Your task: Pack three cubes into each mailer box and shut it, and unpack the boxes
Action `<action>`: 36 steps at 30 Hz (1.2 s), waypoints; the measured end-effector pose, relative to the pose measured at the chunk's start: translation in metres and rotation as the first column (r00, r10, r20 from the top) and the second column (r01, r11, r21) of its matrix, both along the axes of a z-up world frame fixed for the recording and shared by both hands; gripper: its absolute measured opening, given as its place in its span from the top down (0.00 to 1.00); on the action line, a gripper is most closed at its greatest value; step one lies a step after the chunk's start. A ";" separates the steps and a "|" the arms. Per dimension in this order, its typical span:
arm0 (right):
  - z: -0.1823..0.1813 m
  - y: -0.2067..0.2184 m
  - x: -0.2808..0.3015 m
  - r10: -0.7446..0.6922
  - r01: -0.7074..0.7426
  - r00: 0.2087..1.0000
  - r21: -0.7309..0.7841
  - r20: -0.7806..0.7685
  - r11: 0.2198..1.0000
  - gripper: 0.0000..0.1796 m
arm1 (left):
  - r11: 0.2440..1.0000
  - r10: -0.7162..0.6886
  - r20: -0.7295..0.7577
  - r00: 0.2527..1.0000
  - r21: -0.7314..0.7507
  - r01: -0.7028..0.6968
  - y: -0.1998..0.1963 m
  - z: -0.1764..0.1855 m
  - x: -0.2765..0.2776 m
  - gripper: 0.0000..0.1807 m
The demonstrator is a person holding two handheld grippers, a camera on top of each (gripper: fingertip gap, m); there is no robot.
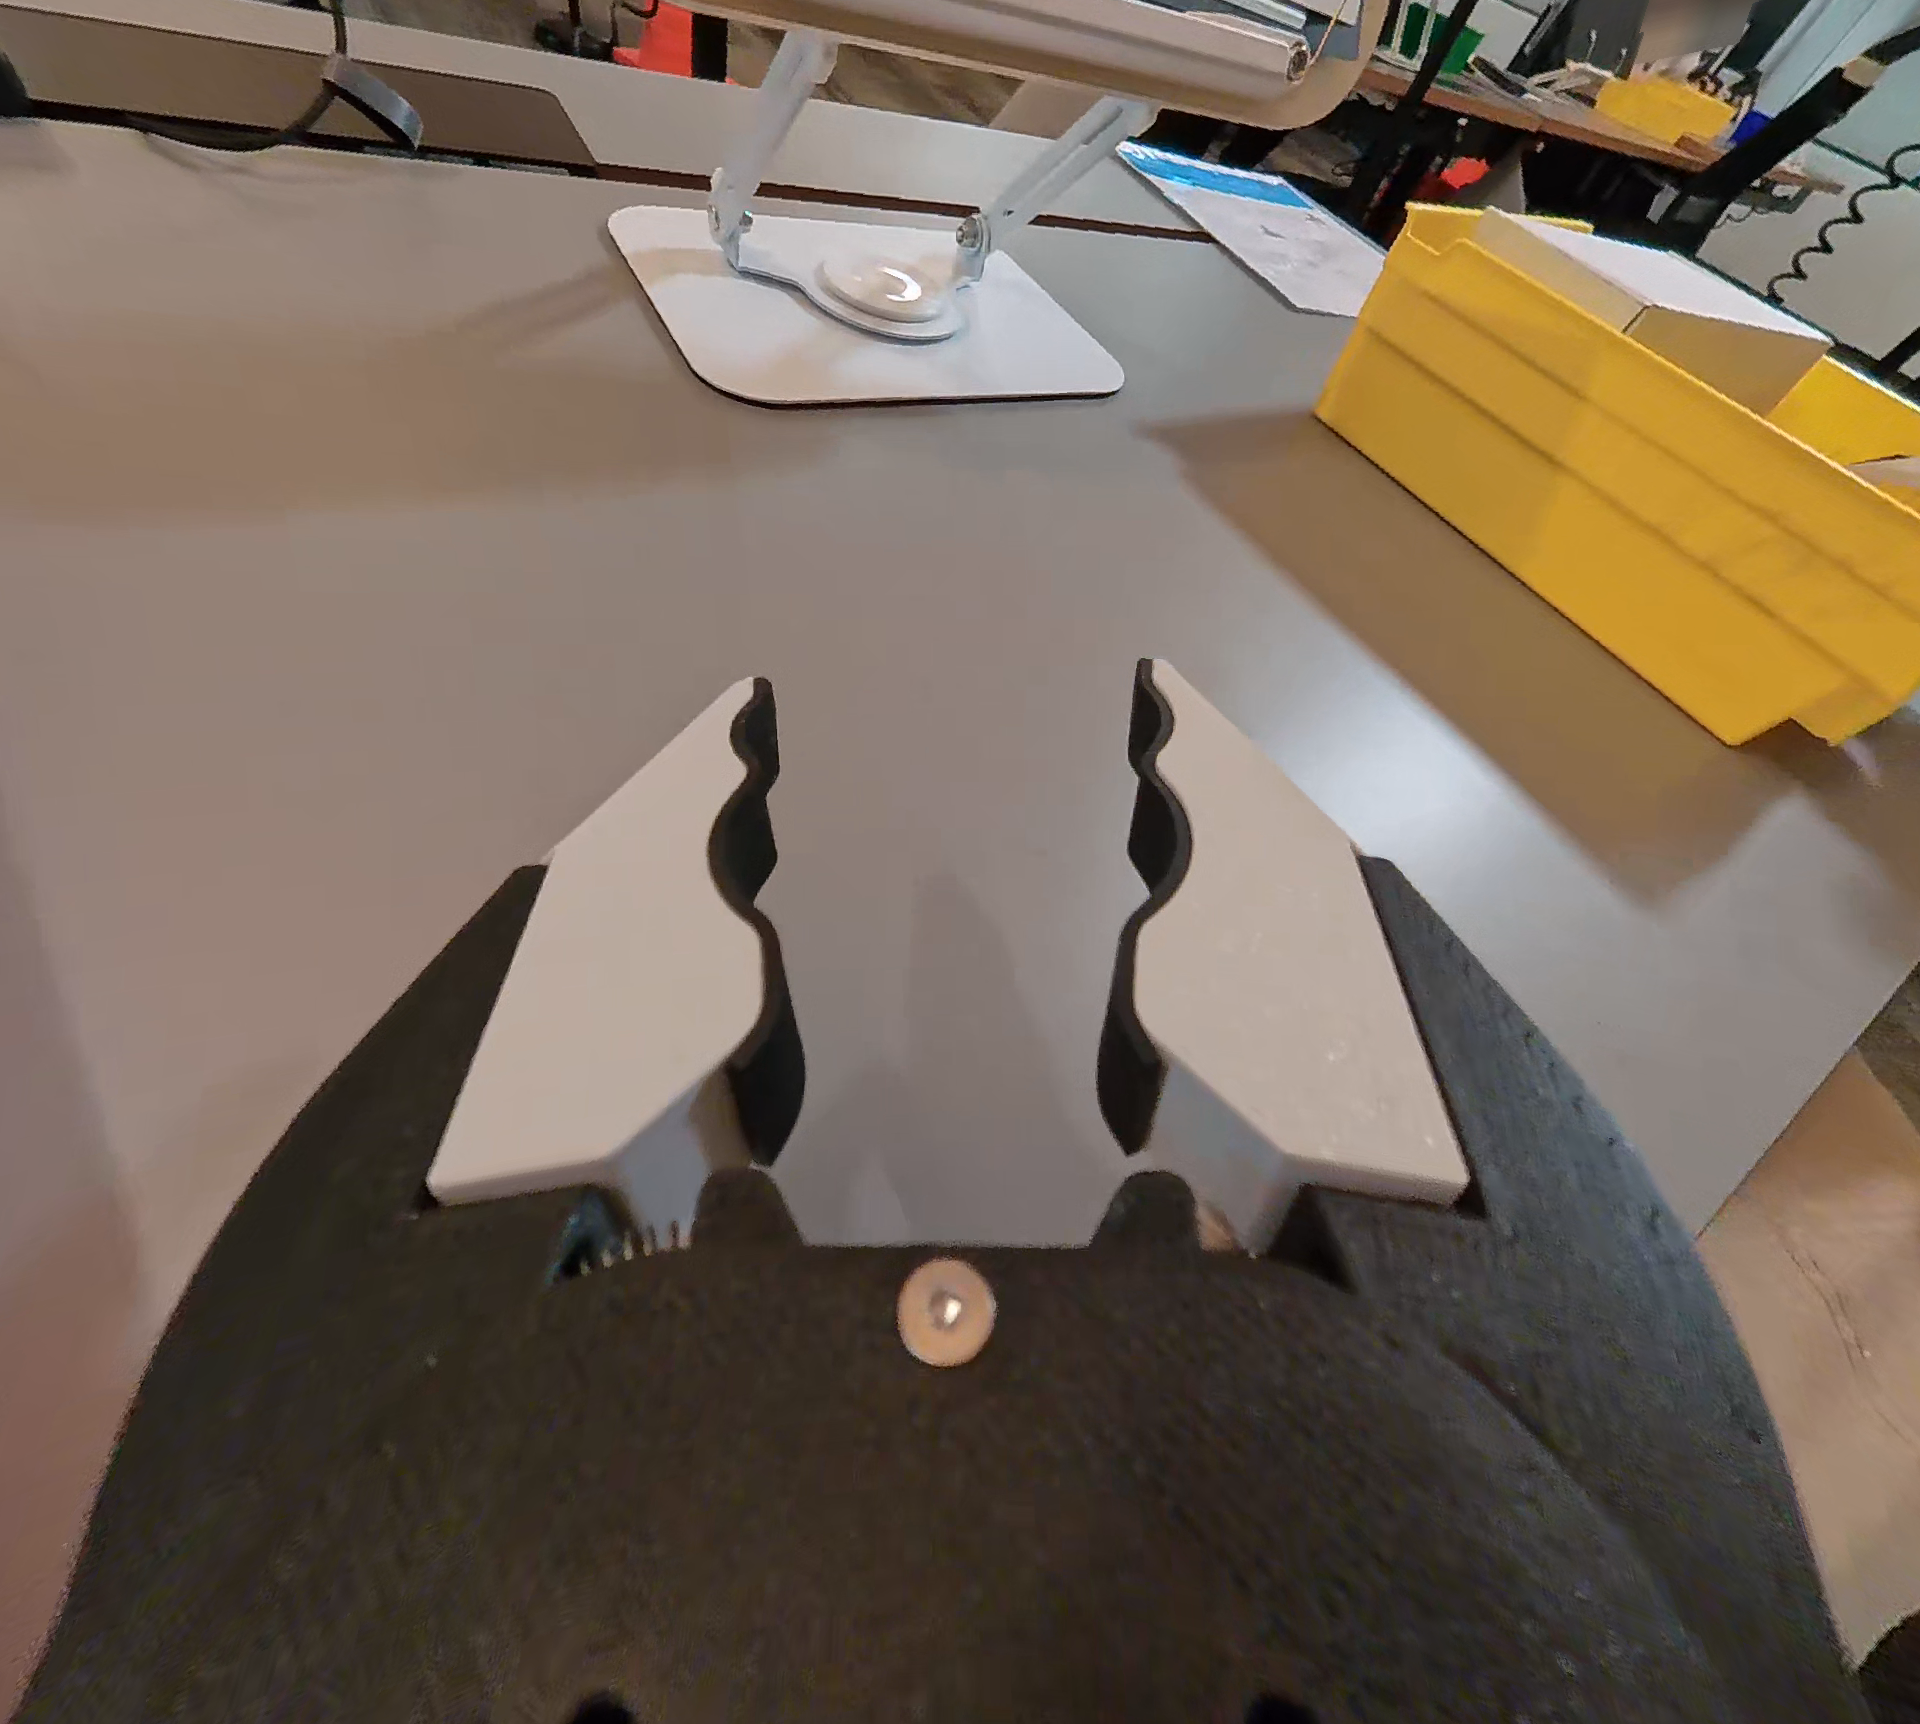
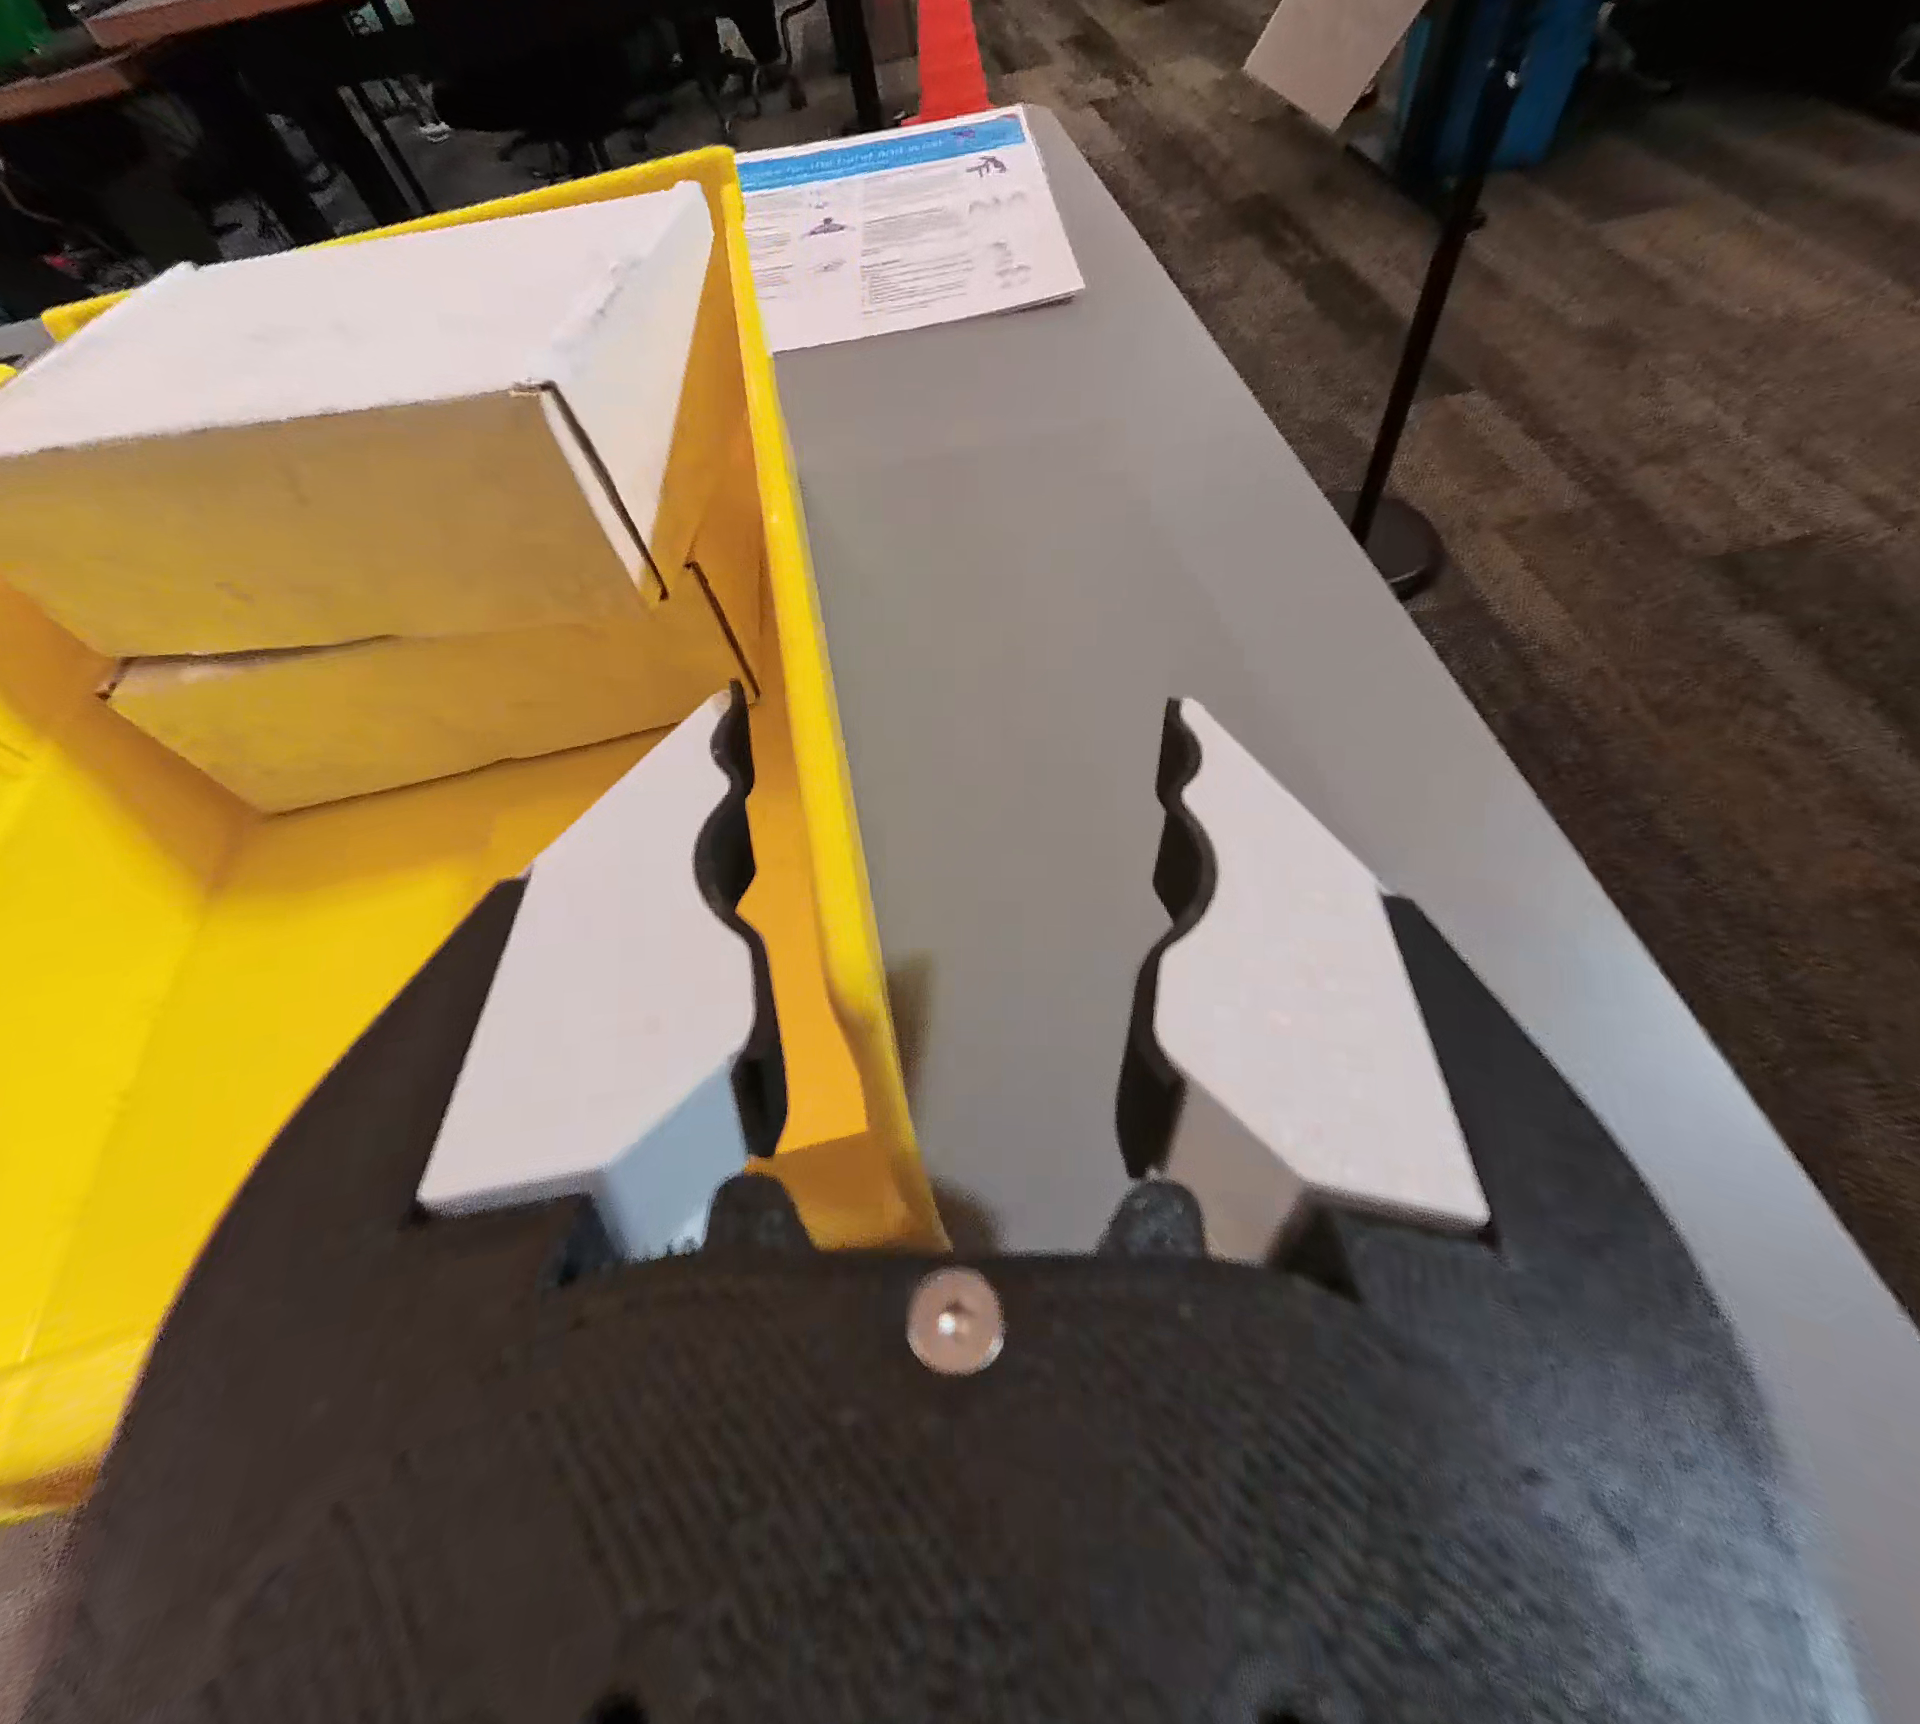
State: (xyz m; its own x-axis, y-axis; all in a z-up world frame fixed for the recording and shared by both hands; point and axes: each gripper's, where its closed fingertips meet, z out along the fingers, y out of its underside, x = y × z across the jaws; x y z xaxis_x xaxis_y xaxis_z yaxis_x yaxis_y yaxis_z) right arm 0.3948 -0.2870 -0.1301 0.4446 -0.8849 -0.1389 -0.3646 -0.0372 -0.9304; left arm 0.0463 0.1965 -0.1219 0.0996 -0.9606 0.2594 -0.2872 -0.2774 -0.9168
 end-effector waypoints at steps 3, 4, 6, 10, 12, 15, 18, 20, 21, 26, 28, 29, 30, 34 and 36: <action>0.002 0.002 -0.001 0.001 0.000 1.000 -0.061 0.024 0.998 0.58 | 1.000 -0.005 0.013 1.000 0.010 0.005 0.000 0.003 0.000 0.63; 0.002 0.003 -0.002 0.004 -0.002 1.000 -0.076 0.031 0.997 0.58 | 1.000 -0.009 0.011 1.000 0.010 0.009 0.000 0.002 0.000 0.63; 0.002 0.006 -0.003 0.012 -0.008 0.999 -0.097 0.038 0.995 0.57 | 1.000 -0.021 0.003 1.000 0.007 0.021 -0.001 0.000 0.001 0.62; 0.000 0.009 -0.004 0.021 -0.014 0.999 -0.141 0.044 0.990 0.57 | 0.999 -0.026 0.001 1.000 0.022 0.026 -0.001 0.000 0.000 0.62; -0.001 0.010 -0.004 0.022 -0.015 0.999 -0.158 0.046 0.987 0.57 | 0.999 -0.023 0.005 1.000 0.026 0.022 0.000 0.001 0.000 0.62; -0.004 0.010 -0.003 0.023 -0.016 0.999 -0.181 0.040 0.983 0.57 | 0.999 -0.023 0.001 1.000 0.022 0.023 0.001 0.000 0.001 0.62; -0.008 0.009 -0.003 0.020 -0.014 0.999 -0.204 0.027 0.979 0.56 | 0.999 -0.039 -0.006 0.999 0.011 0.039 -0.001 -0.001 0.001 0.63; -0.008 0.009 -0.004 0.020 -0.014 0.999 -0.214 0.027 0.977 0.55 | 0.999 -0.042 -0.004 0.999 0.006 0.043 -0.002 -0.001 0.001 0.63; -0.009 0.009 -0.004 0.020 -0.013 0.999 -0.217 0.028 0.976 0.55 | 0.999 -0.046 -0.003 0.999 0.006 0.046 -0.003 0.000 0.001 0.63; -0.023 0.020 -0.008 0.074 -0.083 0.996 -0.219 -0.045 0.972 0.86 | 0.999 -0.044 -0.005 0.999 0.012 0.044 -0.002 -0.001 0.001 0.63; -0.023 0.029 -0.014 0.119 -0.133 0.987 -0.138 -0.105 0.982 0.89 | 0.999 -0.046 -0.010 0.999 0.017 0.047 -0.003 -0.002 0.001 0.62; -0.021 0.032 -0.017 0.132 -0.143 0.982 -0.084 -0.132 0.986 0.91 | 0.999 -0.048 -0.012 0.999 0.021 0.048 -0.003 -0.002 0.001 0.62; -0.019 0.034 -0.018 0.133 -0.139 0.978 -0.025 -0.161 0.990 0.93 | 0.999 -0.048 -0.013 0.999 0.026 0.048 -0.003 -0.002 0.001 0.62; -0.005 0.039 -0.028 0.165 -0.150 0.965 0.083 -0.204 0.985 0.97 | 0.998 -0.028 0.000 1.000 0.056 0.028 0.001 0.002 -0.001 0.63; 0.002 0.048 -0.038 0.197 -0.181 0.958 0.093 -0.206 0.979 0.98 | 0.999 -0.002 0.023 1.000 0.052 0.001 0.005 0.009 -0.004 0.64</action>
State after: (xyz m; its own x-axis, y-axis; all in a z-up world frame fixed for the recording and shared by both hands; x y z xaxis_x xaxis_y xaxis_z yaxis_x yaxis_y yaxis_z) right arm 0.3568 -0.2387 -0.1280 0.5562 -0.7716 -0.3088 -0.5474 -0.0604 -0.8347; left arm 0.0423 0.2010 -0.1130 0.0925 -0.9729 0.2118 -0.2664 -0.2291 -0.9362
